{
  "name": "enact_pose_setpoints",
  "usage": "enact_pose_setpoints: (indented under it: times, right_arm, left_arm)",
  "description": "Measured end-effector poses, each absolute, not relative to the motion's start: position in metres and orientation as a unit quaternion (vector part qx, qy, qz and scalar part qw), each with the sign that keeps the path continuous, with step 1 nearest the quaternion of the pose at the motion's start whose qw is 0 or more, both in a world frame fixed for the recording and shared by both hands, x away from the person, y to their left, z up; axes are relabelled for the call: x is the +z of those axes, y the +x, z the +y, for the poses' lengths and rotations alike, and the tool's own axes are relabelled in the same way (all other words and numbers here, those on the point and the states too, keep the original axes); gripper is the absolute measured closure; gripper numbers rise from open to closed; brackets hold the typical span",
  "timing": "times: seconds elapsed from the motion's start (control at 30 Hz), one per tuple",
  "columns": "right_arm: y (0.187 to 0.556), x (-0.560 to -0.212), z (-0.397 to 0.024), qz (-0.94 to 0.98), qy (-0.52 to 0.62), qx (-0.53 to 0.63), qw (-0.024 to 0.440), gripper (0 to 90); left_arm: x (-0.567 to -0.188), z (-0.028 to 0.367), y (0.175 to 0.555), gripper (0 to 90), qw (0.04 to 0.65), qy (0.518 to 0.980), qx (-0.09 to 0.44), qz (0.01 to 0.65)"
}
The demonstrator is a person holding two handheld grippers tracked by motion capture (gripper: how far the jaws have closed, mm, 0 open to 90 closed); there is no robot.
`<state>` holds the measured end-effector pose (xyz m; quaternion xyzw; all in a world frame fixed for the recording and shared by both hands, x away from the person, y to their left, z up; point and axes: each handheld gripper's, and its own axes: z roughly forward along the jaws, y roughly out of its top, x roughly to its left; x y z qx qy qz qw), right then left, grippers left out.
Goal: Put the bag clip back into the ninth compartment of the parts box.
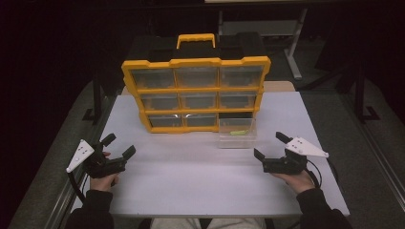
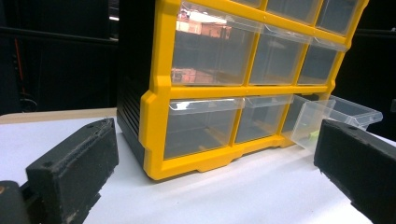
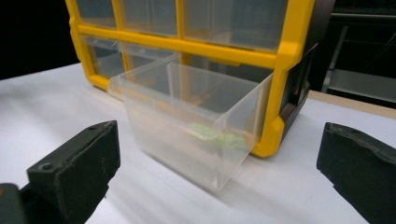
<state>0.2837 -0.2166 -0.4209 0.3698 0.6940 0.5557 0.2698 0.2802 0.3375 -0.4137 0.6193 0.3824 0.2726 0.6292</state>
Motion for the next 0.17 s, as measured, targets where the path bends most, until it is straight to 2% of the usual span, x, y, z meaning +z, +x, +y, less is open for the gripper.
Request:
enact_pose_setpoints:
  times: [0.17]
  right_arm:
    - [0.2822,-0.4217,-0.2160,0.694,0.370,0.554,0.273,0.0]
  left_arm:
    - [-0.4138,0.3368,0.2805,0.0,0.628,0.621,0.273,0.382]
